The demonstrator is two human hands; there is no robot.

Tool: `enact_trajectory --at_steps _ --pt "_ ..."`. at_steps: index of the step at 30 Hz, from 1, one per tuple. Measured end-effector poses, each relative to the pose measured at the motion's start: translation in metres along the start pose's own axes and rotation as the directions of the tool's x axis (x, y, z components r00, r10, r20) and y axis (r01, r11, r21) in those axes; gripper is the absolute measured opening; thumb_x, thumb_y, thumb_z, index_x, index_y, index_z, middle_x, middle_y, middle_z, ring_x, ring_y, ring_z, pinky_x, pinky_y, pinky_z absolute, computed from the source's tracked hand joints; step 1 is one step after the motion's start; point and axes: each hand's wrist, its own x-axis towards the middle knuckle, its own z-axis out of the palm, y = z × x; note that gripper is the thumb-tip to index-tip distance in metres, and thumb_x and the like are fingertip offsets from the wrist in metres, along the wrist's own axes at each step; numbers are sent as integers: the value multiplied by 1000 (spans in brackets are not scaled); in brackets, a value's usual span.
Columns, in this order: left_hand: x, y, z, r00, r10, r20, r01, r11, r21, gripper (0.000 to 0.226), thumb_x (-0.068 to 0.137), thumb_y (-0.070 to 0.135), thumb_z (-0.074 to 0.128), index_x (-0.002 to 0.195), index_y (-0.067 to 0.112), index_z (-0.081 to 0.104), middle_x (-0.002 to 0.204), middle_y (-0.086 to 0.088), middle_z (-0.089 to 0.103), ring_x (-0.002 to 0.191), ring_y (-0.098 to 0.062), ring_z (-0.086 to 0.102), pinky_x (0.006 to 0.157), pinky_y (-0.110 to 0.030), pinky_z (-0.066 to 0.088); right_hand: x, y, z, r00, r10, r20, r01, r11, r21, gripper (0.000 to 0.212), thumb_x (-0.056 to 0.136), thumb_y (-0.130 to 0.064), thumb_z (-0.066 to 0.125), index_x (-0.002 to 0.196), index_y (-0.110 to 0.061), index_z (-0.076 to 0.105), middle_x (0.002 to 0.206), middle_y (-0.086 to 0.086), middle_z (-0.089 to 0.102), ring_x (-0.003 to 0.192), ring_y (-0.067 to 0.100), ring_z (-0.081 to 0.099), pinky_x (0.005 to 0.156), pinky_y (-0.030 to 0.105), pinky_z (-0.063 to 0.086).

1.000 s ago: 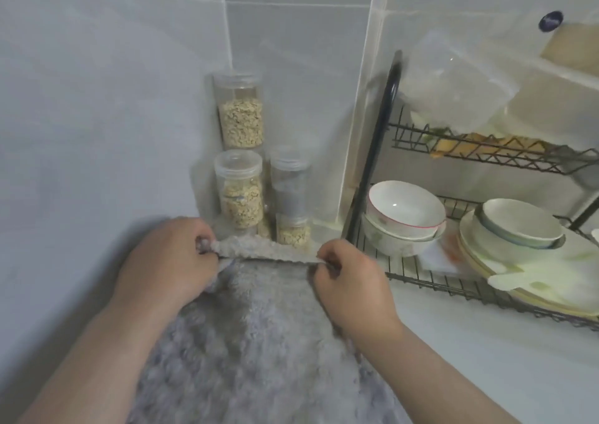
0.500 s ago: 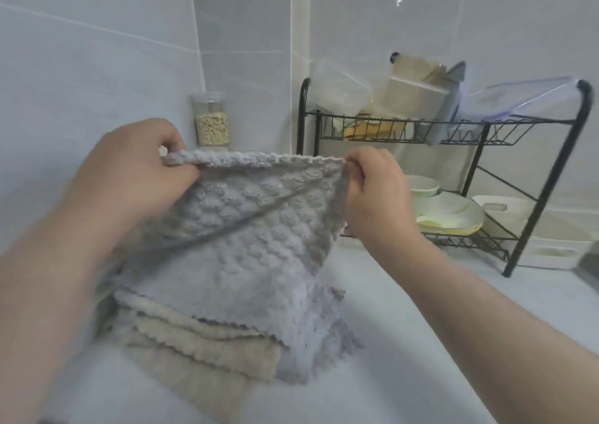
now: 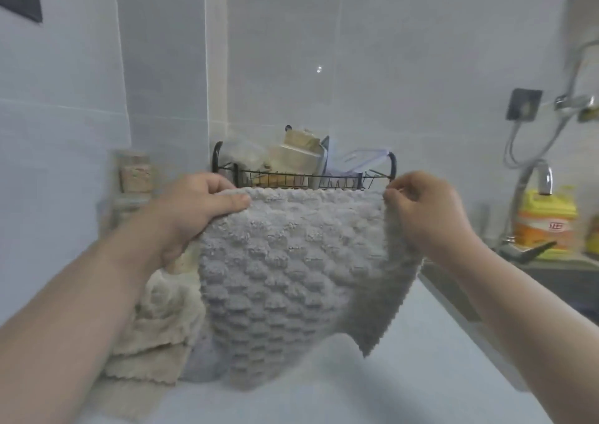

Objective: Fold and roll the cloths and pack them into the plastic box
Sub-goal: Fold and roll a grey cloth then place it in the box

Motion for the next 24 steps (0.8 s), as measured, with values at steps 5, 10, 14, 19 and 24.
enact_trajectory --at_steps 5,10,14,19,24 --pt "36 -66 53 984 -177 18 169 962 214 17 82 21 71 74 11 60 68 -9 55 58 -18 47 54 -25 34 -3 59 24 968 167 190 -131 974 -184 8 89 -18 61 83 -20 65 74 -4 60 80 21 59 68 24 37" --pt "61 -143 88 981 -193 -6 158 783 602 21 81 34 65 85 14 60 81 -4 62 72 -20 57 63 -30 43 -24 113 75 927 246 283 -187 958 -219 9 92 -19 55 92 -21 63 85 1 63 80 24 59 66 28 44" --pt "53 -156 97 992 -64 107 -68 440 895 60 84 53 57 133 23 42 134 -2 45 123 -24 44 96 -35 41 -36 128 89 836 63 544 162 921 -356 27 93 -26 52 117 -20 61 125 -5 57 112 18 54 90 30 44" --pt "0 -144 102 805 -282 522 -316 540 780 67 81 63 55 140 35 40 147 13 38 132 -8 39 109 -26 33 -65 128 75 413 157 897 284 914 -291 67 82 -50 65 142 -36 40 151 -16 35 135 8 38 110 25 32" --pt "-6 -166 98 721 -360 592 -394 488 778 89 80 68 52 151 38 7 160 14 -2 147 -6 0 118 -27 4 -82 135 76 423 231 876 287 883 -371 73 85 -61 53 149 -40 22 160 -15 8 146 14 18 119 34 17"
